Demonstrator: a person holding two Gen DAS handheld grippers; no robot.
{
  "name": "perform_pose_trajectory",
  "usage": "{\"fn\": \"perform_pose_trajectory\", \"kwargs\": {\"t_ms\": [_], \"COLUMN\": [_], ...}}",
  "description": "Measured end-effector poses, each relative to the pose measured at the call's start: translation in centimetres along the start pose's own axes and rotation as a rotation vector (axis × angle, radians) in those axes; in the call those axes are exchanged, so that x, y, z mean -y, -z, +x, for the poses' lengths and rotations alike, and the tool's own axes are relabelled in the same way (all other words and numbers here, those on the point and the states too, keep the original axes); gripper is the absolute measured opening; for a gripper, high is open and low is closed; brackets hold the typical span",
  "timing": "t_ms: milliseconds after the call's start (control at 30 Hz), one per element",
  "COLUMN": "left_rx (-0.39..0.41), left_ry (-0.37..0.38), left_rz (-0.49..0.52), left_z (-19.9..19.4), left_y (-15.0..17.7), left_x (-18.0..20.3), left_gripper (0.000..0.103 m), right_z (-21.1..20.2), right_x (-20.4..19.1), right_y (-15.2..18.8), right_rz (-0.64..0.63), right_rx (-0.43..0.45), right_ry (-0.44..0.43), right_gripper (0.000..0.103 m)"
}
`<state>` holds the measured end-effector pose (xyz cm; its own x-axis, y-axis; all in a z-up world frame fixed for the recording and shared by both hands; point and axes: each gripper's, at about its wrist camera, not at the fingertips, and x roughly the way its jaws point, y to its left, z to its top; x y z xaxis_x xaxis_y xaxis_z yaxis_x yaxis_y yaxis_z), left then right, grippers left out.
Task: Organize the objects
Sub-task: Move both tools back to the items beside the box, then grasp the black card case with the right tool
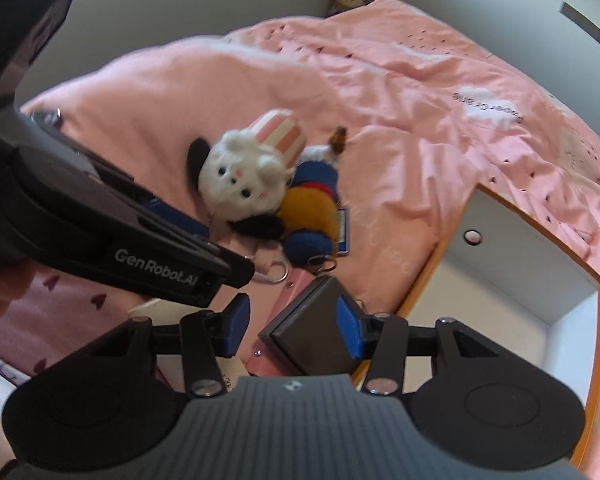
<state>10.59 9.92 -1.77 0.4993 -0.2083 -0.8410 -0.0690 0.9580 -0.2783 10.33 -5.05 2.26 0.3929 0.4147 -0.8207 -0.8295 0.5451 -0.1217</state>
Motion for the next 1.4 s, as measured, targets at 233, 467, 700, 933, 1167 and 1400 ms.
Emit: {"fn": "perform_pose_trajectory", "kwargs": {"t_ms": [233, 467, 700, 933, 1167, 1400], "left_rx": [-0.02, -0.024, -0.023, -0.023, -0.01, 0.008], "left_ry": [-0.024, -0.016, -0.004, -0.006, 0.005, 0.078], "left_rz": [-0.034, -0.044, -0.063, -0.066, -0.054, -0.096], "left_z": [1.1, 1.4, 1.7, 1.7, 1.1, 0.1], "left_y": [0.7, 0.9, 1.0, 1.0, 0.9, 0.2], "left_x": [-1.7, -2.4, -3.1, -3.2, -3.1, -3.9], "left_gripper": [0.052, 0.052, 0.052, 0.05, 0.05, 0.05], "right_z": [3.8, 6.7, 8.4, 8.8, 6.8, 3.3], "right_x": [-1.1, -1.6, -1.8, -1.8, -0.9, 1.2], "right_y": [-0.7, -0.8, -0.8, -0.8, -1.0, -2.4], "right_rz": [-0.1, -0.147, -0.142, -0.15, -0.104, -0.027], "right_rx": [-0.122, -0.217, -0.267, -0.252, -0.206, -0.117], "right_ry": [0.049, 0.084, 0.099, 0.121, 0.085, 0.043], "right_gripper": [0.054, 0.062, 0.071, 0.068, 0.054, 0.041]}}
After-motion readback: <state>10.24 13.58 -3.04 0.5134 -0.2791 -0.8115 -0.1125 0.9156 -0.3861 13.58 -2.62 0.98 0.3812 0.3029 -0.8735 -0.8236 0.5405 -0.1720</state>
